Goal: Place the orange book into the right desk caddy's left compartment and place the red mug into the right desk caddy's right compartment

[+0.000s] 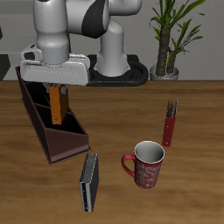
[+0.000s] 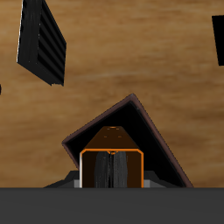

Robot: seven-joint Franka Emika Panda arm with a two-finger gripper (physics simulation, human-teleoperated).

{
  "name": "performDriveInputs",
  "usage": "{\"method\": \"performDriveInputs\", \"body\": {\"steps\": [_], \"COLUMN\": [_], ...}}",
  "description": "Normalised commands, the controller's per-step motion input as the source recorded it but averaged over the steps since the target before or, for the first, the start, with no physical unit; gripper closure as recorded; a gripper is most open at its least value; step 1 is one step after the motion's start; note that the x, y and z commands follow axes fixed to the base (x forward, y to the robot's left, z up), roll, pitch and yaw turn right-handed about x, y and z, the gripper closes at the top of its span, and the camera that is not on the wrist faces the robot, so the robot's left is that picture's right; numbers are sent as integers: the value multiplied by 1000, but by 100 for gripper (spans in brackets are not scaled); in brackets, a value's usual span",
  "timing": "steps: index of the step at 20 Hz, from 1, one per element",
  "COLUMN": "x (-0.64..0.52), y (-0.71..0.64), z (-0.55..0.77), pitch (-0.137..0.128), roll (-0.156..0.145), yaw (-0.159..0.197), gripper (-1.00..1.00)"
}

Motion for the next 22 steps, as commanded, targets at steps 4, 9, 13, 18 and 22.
{"method": "performDriveInputs", "body": {"steps": [4, 9, 13, 18, 22], "x": [-13, 38, 48, 50, 71], "y": [-43, -78, -85, -39, -15], "z": [-129, -165, -121, -158, -216], "pitch": [7, 9, 11, 17, 26], "roll": [-6, -22, -25, -15, -16], "yaw": [-5, 5, -9, 0, 0], "gripper": [100, 100, 100, 100, 100]}}
